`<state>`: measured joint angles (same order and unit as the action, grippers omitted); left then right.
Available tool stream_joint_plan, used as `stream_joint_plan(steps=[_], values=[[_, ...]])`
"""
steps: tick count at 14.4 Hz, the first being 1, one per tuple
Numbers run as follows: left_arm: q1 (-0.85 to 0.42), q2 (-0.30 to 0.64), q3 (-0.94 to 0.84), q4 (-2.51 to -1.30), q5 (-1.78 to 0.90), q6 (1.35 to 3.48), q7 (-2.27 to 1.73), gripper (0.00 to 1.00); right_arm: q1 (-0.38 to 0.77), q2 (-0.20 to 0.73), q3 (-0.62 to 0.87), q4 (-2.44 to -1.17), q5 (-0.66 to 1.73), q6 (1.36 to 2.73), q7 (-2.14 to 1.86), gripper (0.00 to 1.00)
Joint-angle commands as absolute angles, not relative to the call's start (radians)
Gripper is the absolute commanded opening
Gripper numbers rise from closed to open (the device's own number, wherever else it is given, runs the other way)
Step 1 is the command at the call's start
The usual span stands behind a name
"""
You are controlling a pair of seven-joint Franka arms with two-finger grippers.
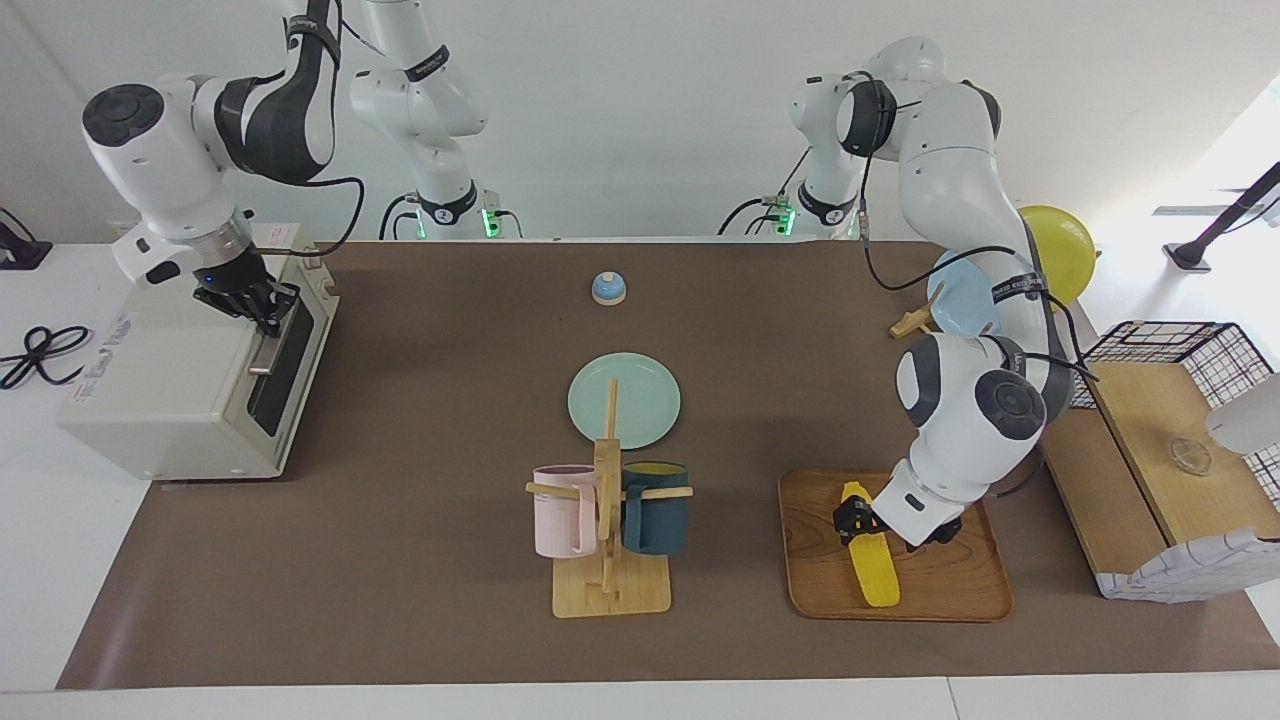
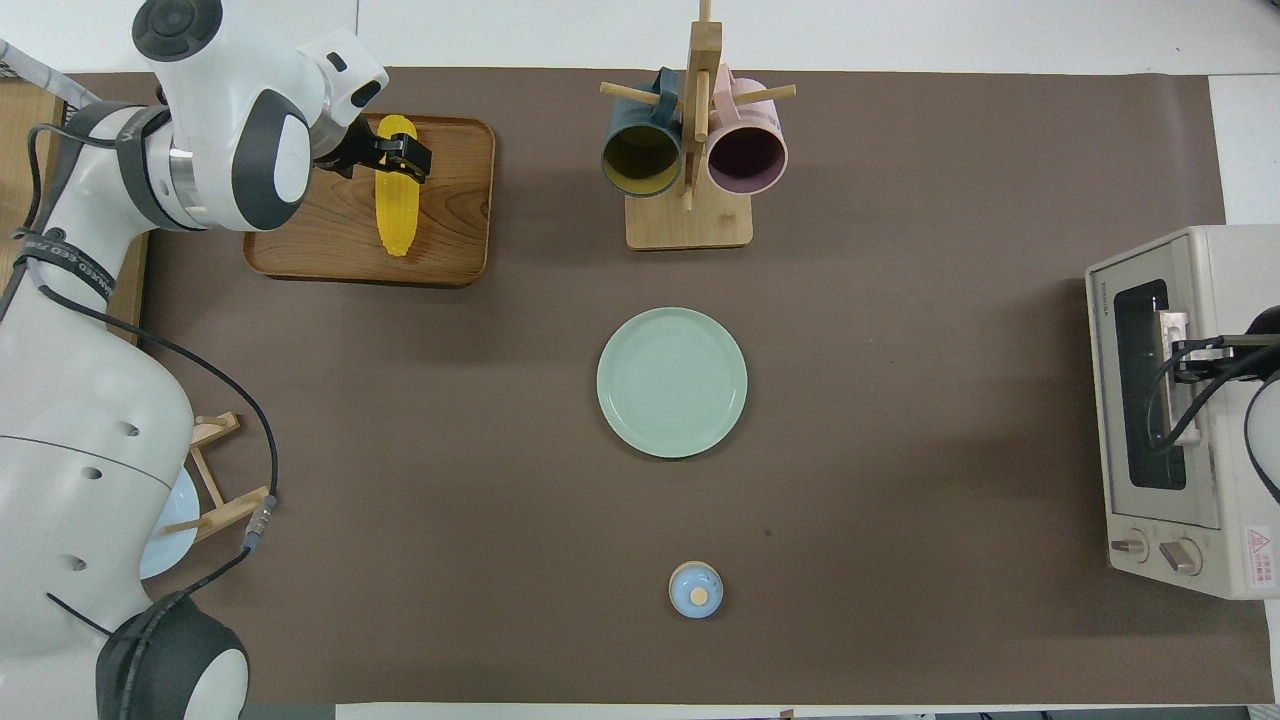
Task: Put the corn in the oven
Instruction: 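Grasp the yellow corn with the left gripper and lift it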
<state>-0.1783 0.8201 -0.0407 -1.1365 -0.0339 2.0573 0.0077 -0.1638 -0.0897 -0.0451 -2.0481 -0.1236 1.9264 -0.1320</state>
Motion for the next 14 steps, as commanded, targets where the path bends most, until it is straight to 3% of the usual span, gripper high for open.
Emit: stream_joint_plan(steps=[1,3,4,6,7,8,11,14], values=[[-0.190,0.845,-0.032,-1.114,-0.011,2.078,0.020,1.00,-0.176,-0.087,-0.038,-2.063,-0.144,1.950,-0.179,0.00],[-0.192,0.839,-0.032,-1.146,-0.008,2.126,0.020,0.99,-0.176,-0.087,-0.037,-2.063,-0.143,1.948,-0.178,0.00],[-0.193,0.833,-0.032,-1.176,-0.008,2.163,0.020,0.88,-0.173,-0.086,-0.037,-2.063,-0.140,1.948,-0.173,0.00],[-0.189,0.828,-0.034,-1.184,-0.014,2.155,0.020,0.45,-0.160,-0.077,-0.034,-2.068,-0.127,1.948,-0.161,0.00],[-0.189,0.828,-0.034,-1.180,-0.020,2.125,0.020,0.16,-0.141,-0.068,-0.032,-2.072,-0.124,1.959,-0.140,0.00],[-0.189,0.827,-0.037,-1.172,-0.023,2.103,0.018,0.00,-0.115,-0.066,-0.032,-2.085,-0.124,1.979,-0.130,0.00],[-0.184,0.735,-0.032,-1.175,-0.124,2.001,0.006,0.00,-0.110,-0.045,-0.031,-2.129,-0.098,2.058,-0.123,0.00],[-0.219,0.561,-0.034,-1.265,-0.144,1.875,-0.150,0.00,-0.072,-0.005,-0.031,-2.160,-0.089,2.138,-0.094,0.00]])
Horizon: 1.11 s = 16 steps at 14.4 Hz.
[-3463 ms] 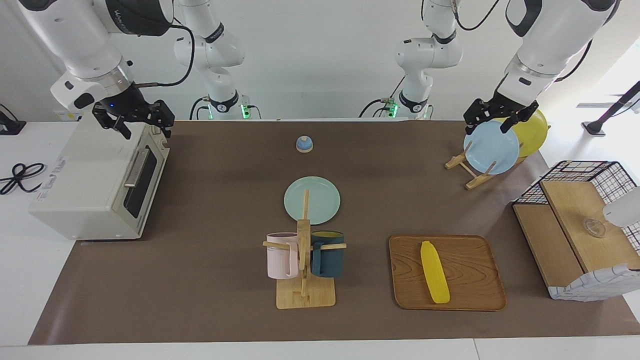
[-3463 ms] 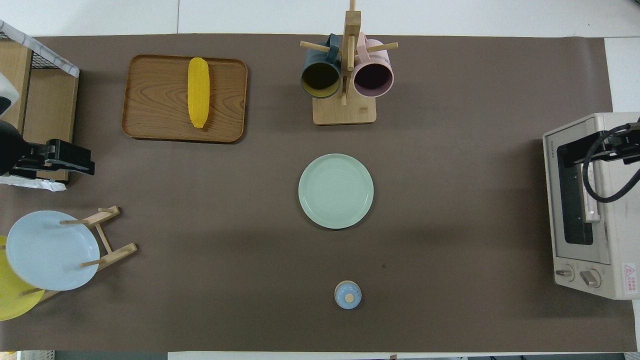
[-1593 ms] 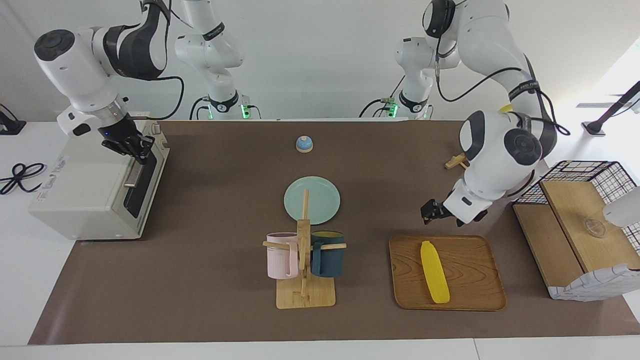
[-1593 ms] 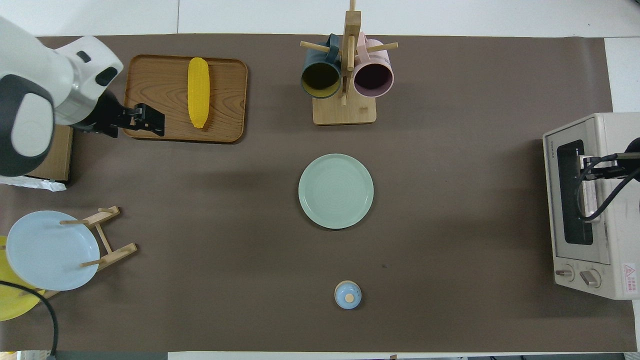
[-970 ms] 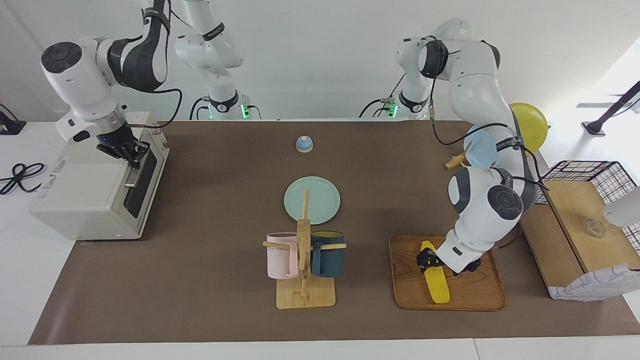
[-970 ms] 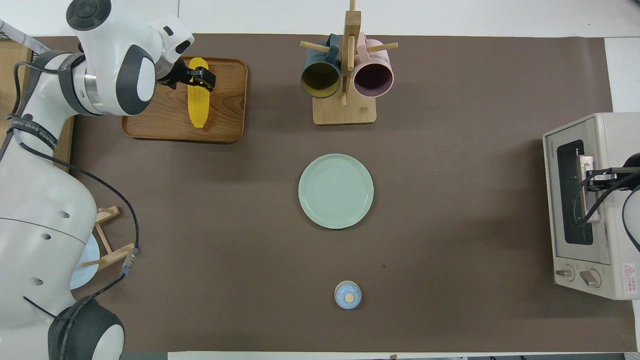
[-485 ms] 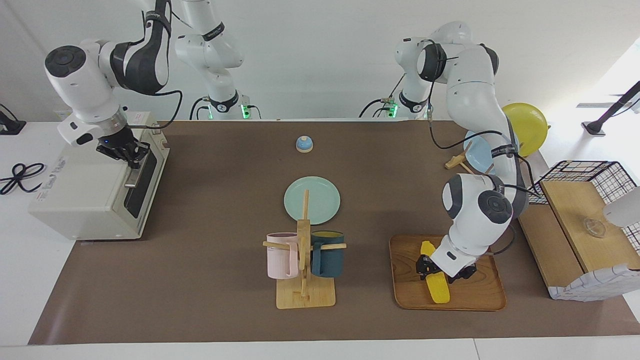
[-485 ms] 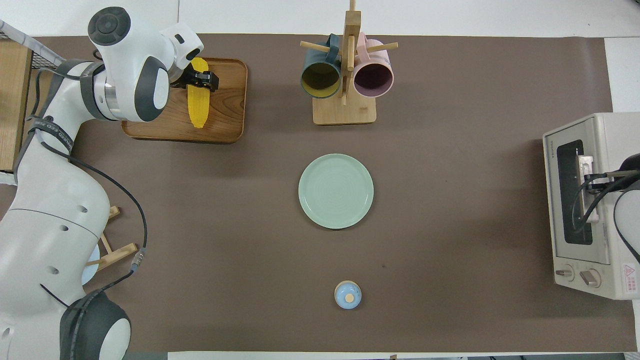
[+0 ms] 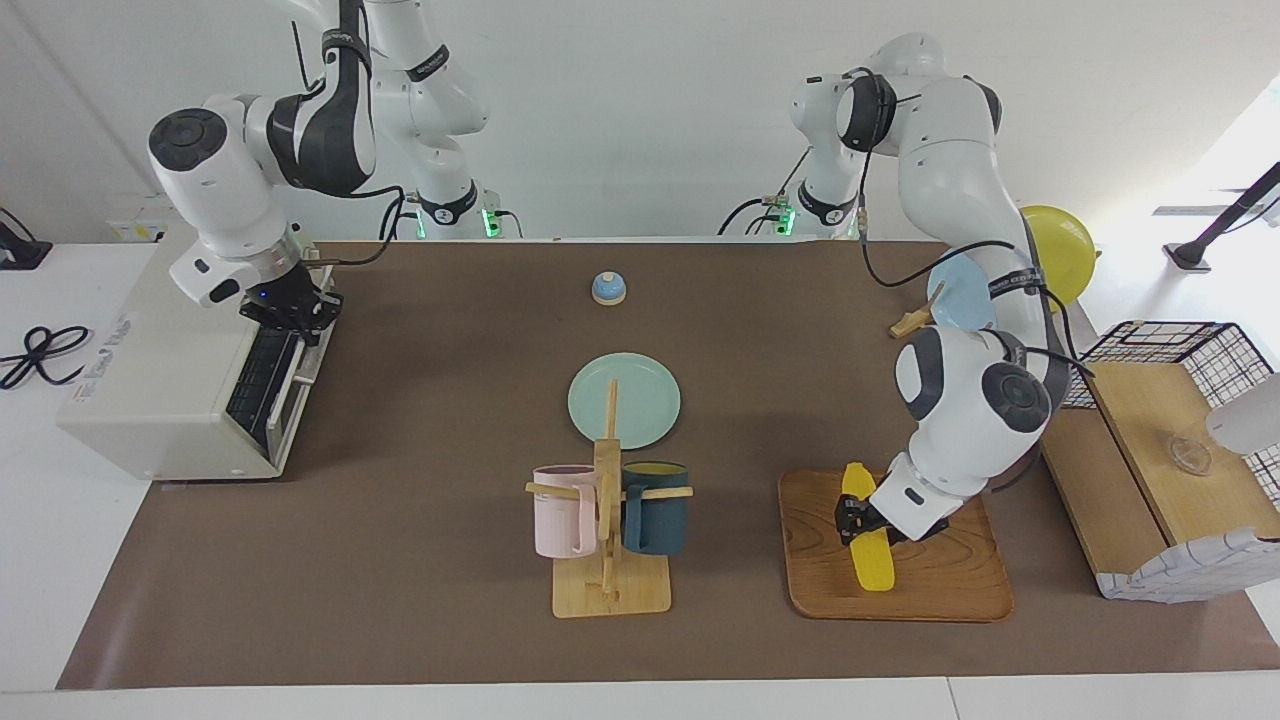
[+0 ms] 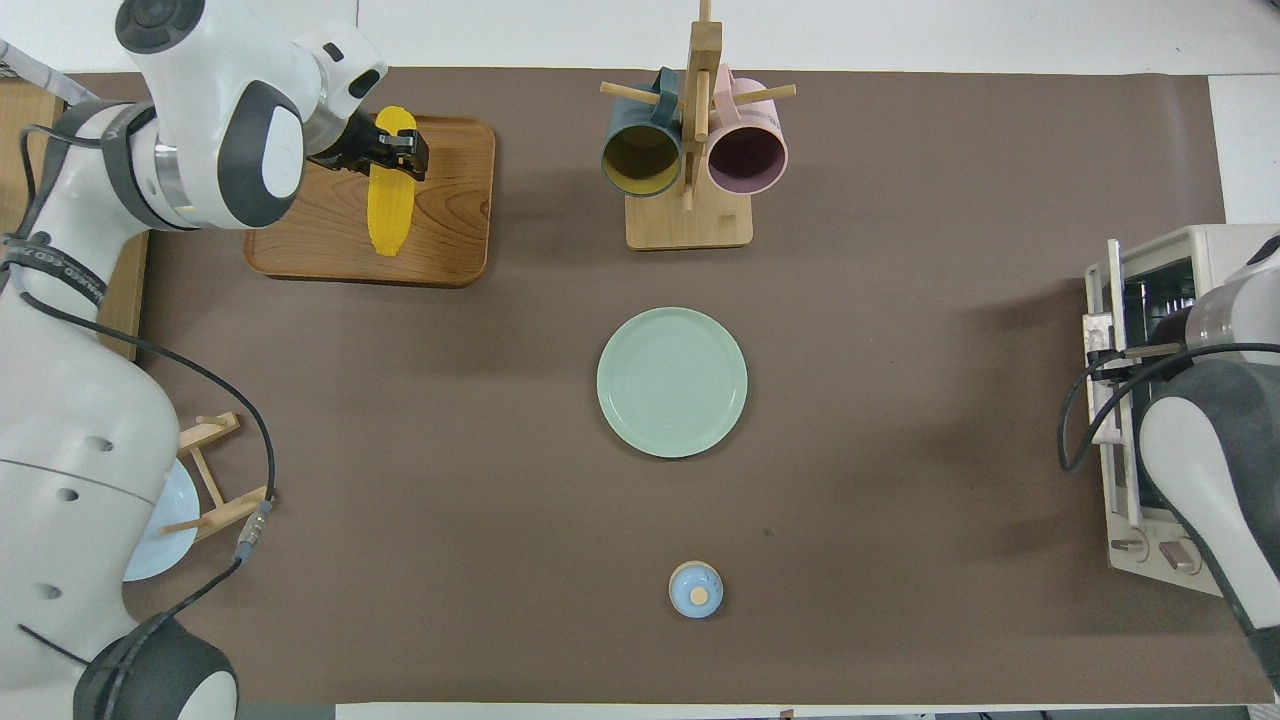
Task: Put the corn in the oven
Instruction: 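Carry the corn toward the plate while the right gripper opens the oven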
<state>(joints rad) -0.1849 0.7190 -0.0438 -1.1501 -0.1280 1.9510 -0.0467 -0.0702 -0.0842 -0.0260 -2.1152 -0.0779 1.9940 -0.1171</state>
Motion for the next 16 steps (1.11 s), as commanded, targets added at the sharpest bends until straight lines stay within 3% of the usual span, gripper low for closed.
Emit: stream_joint_plan(steps=[1,4,6,9,14,16], values=[[-0.260,0.475,-0.034,-1.364,-0.147,1.878,-0.199,0.00,-0.060,0.011,-0.031,-2.161,-0.089,2.155,-0.075,0.00],[-0.382,0.300,-0.035,-1.592,-0.149,1.897,-0.357,0.00,-0.046,0.048,-0.031,-2.187,-0.087,2.250,-0.064,0.00],[-0.480,0.262,-0.037,-1.669,-0.152,1.942,-0.435,0.00,-0.044,0.060,-0.031,-2.212,-0.087,2.299,-0.063,0.00],[-0.610,0.215,-0.037,-1.849,-0.153,2.191,-0.560,0.00,-0.043,0.092,-0.028,-2.221,-0.087,2.344,-0.041,0.00],[-0.739,0.385,-0.031,-1.855,-0.146,2.423,-0.653,0.00,-0.043,0.178,-0.012,-2.220,-0.057,2.411,-0.028,0.00],[-0.741,0.391,-0.031,-1.855,-0.144,2.437,-0.653,0.00,-0.043,0.179,0.000,-2.220,-0.038,2.414,-0.025,0.00]])
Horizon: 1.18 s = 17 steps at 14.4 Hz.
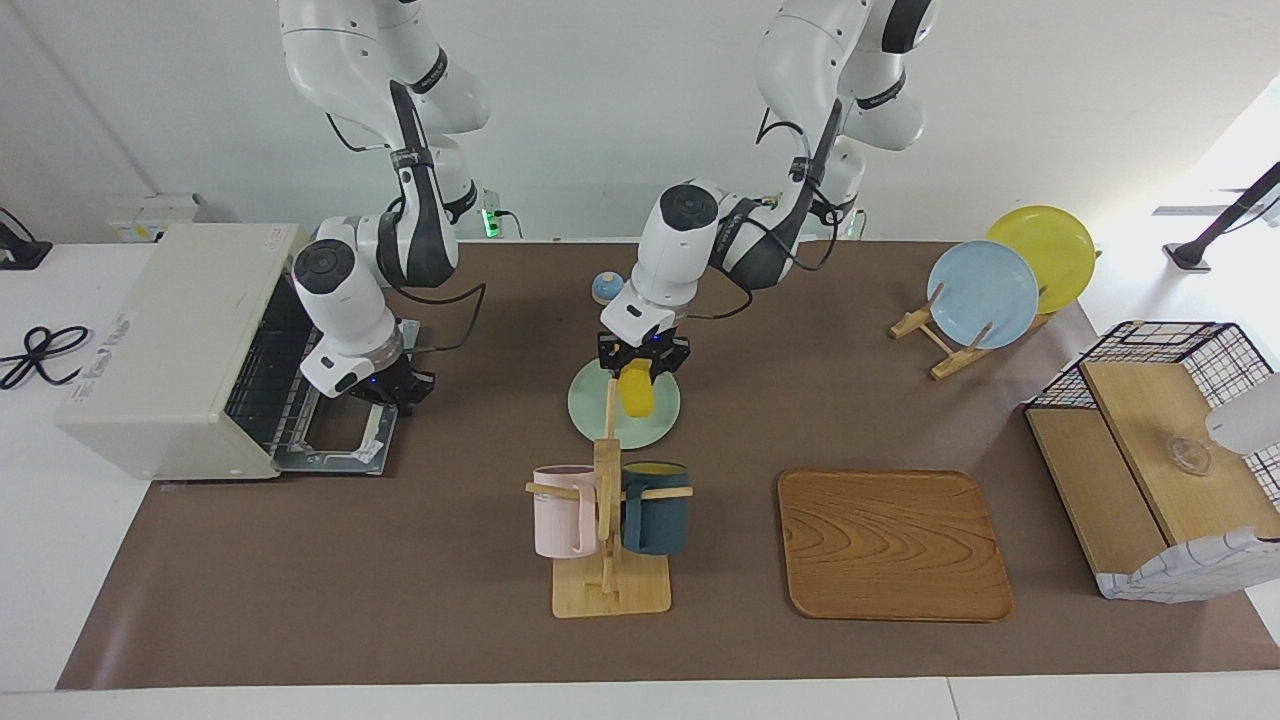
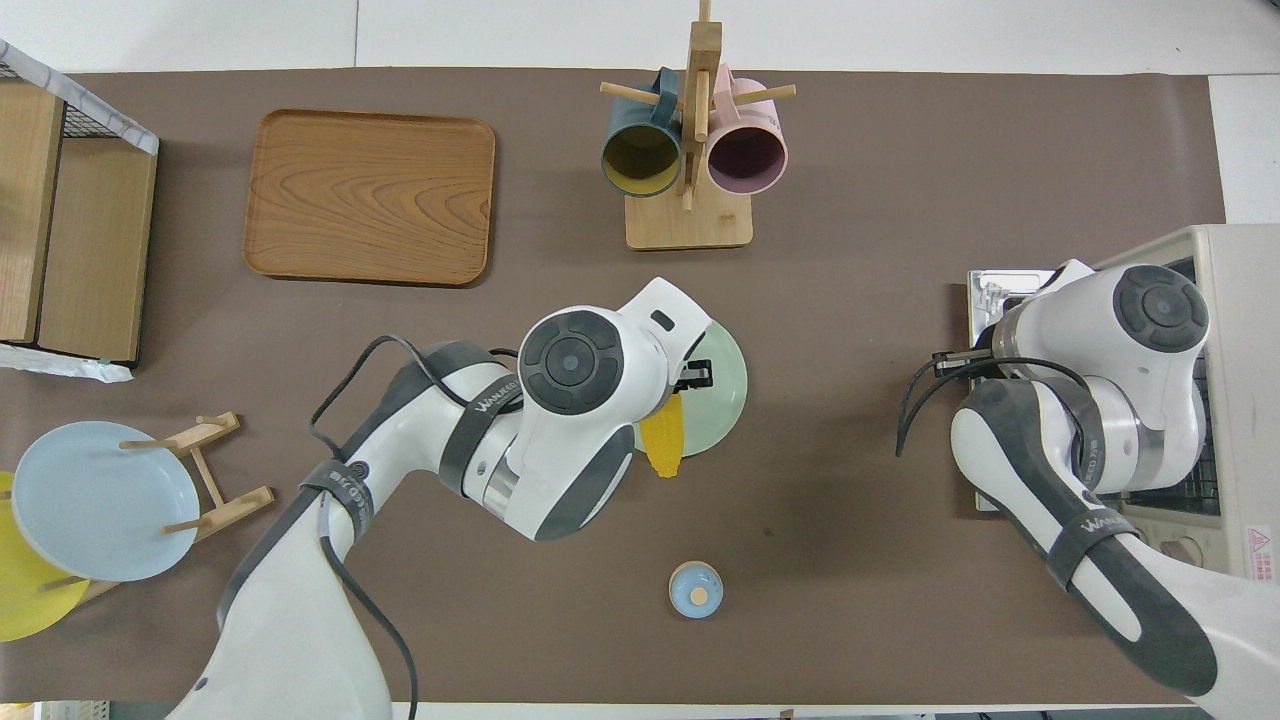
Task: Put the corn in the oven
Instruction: 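Pass the corn to the right gripper while the left gripper releases it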
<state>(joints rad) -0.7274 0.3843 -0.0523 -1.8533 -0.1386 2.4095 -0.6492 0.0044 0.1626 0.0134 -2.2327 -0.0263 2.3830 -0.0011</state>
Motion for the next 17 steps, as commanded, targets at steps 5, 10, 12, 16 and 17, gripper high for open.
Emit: stream_joint_plan(steps=[5,10,12,16,17], values=[[-0.769,0.391,-0.026,-1.870,-0.126,2.436,-0.658,0.52,-0.043,0.186,0.095,-2.195,-0.037,2.405,0.110,0.00],[-0.756,0.376,-0.026,-1.881,-0.107,2.410,-0.652,1.00,-0.043,0.173,0.185,-2.068,-0.037,2.219,0.224,0.00],[-0.718,0.318,-0.018,-1.873,-0.104,2.326,-0.632,1.00,-0.041,0.163,0.254,-2.019,-0.037,2.143,0.306,0.00],[-0.543,0.163,-0.020,-1.820,-0.104,2.069,-0.462,1.00,0.006,0.176,0.351,-1.919,-0.052,2.099,0.468,0.40],[-0.501,0.143,-0.018,-1.781,-0.104,1.986,-0.418,1.00,0.055,0.184,0.350,-1.895,-0.054,2.098,0.524,0.40]])
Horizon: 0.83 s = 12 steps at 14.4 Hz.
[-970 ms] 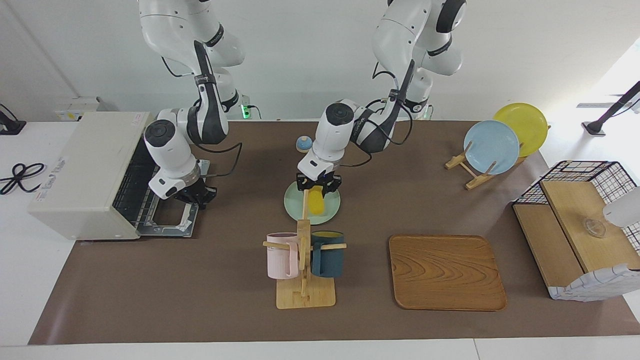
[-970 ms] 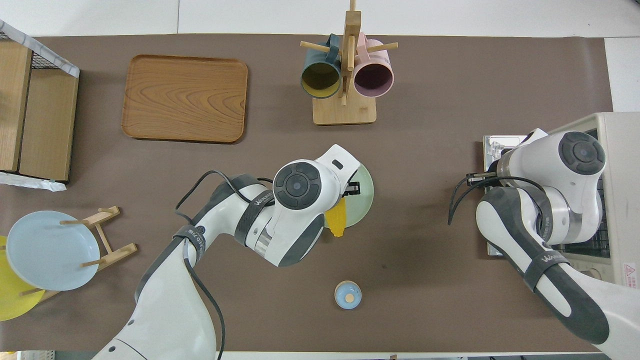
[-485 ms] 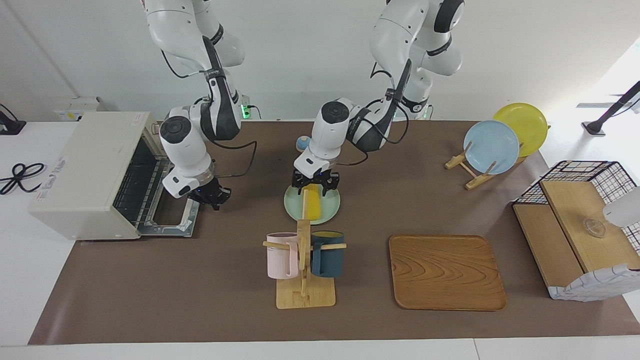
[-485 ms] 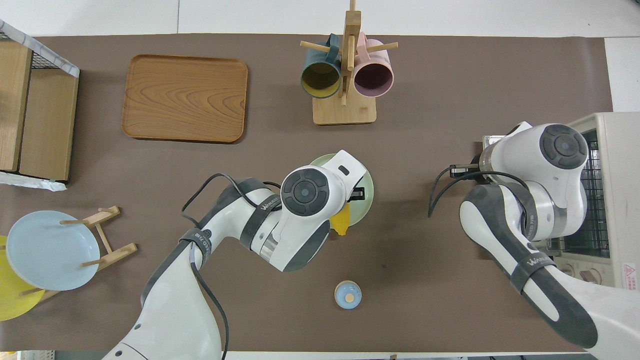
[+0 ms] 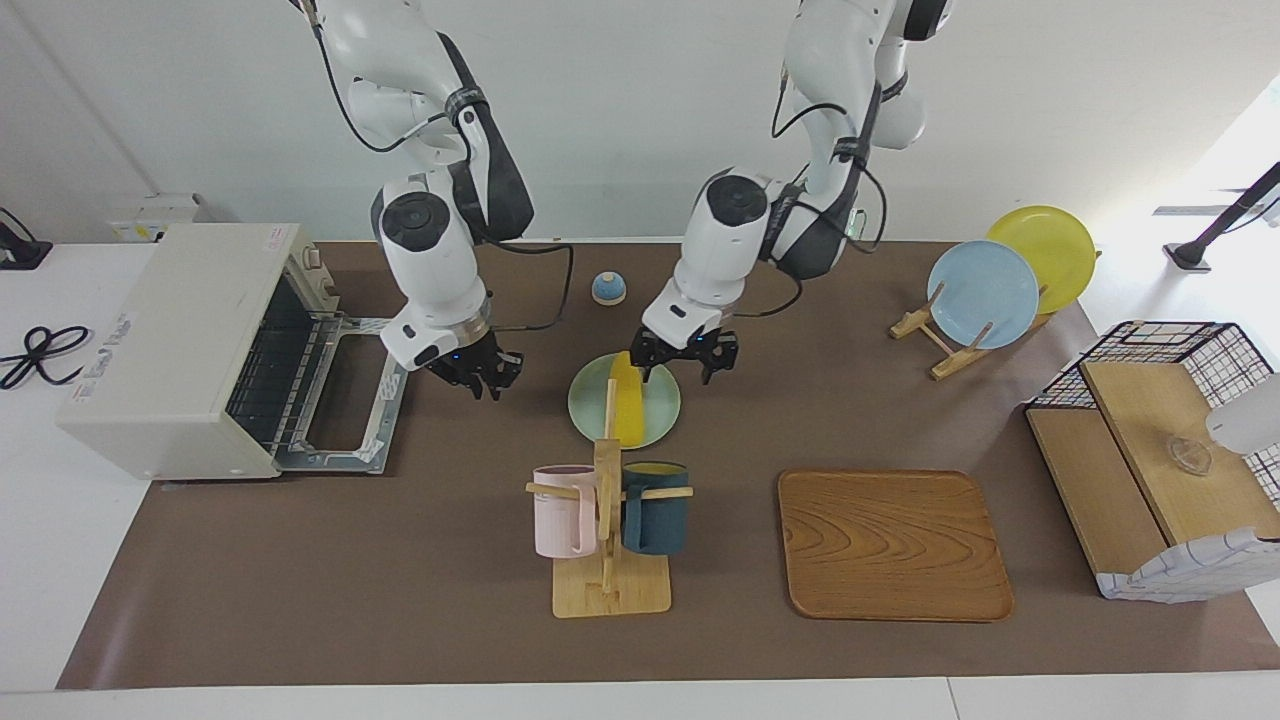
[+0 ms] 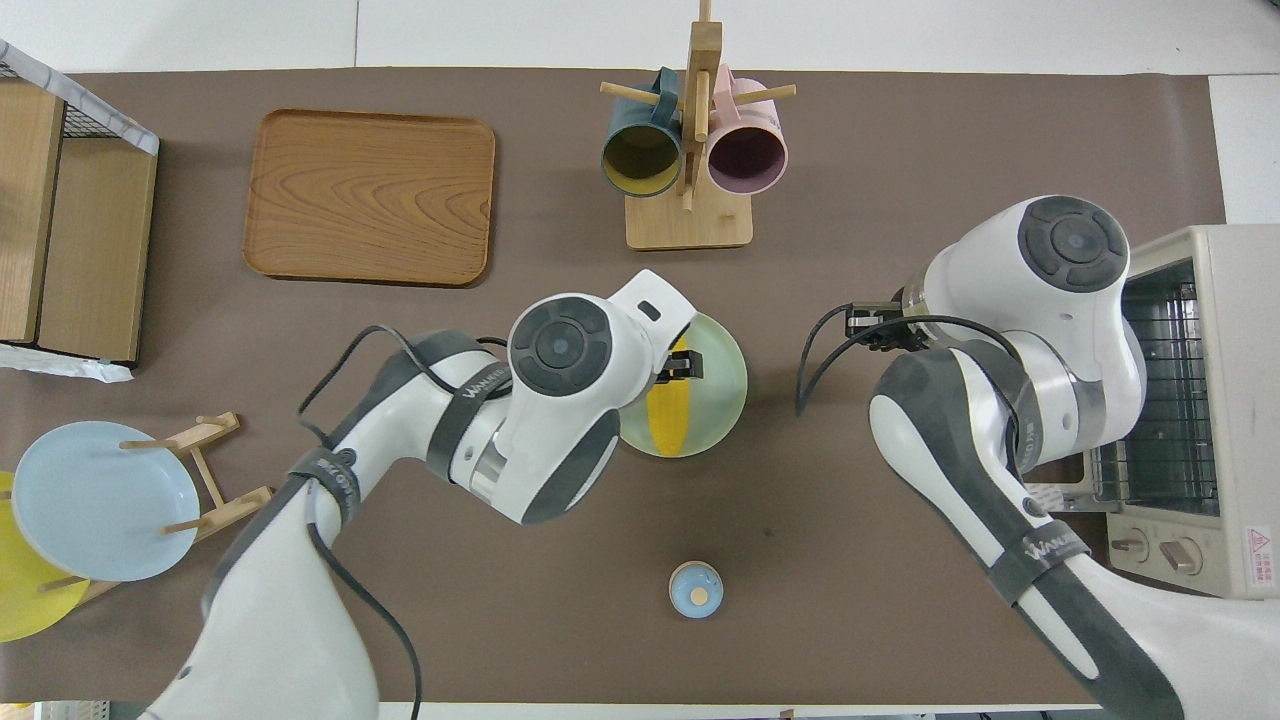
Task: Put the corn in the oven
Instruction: 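Pass the corn to the right gripper while the left gripper releases it, then withdraw the left gripper while the right gripper holds the corn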
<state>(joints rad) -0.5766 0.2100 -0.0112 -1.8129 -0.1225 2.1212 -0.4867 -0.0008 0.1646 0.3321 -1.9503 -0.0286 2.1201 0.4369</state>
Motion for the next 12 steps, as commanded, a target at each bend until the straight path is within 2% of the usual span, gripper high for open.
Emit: stream_joint_plan(steps=[1,3,6,7,8,12], values=[[-0.464,0.134,-0.018,-1.749,-0.104,1.927,-0.372,1.00,0.095,0.196,0.350,-1.867,-0.060,2.097,0.584,0.40],[-0.363,0.108,-0.018,-1.680,-0.104,1.811,-0.269,1.00,0.197,0.262,0.347,-1.756,-0.093,2.033,0.694,0.40],[-0.233,0.069,-0.018,-1.614,-0.104,1.695,-0.171,1.00,0.371,0.466,0.348,-1.503,-0.210,1.951,0.952,0.40],[-0.203,0.060,-0.017,-1.592,-0.091,1.660,-0.143,1.00,0.429,0.542,0.348,-1.440,-0.247,1.965,1.044,0.39],[-0.169,0.032,-0.017,-1.569,-0.045,1.601,-0.127,1.00,0.455,0.583,0.350,-1.451,-0.293,2.088,1.127,0.37],[-0.144,-0.038,-0.017,-1.578,-0.034,1.461,-0.132,1.00,0.449,0.568,0.351,-1.557,-0.295,2.157,1.126,0.37]])
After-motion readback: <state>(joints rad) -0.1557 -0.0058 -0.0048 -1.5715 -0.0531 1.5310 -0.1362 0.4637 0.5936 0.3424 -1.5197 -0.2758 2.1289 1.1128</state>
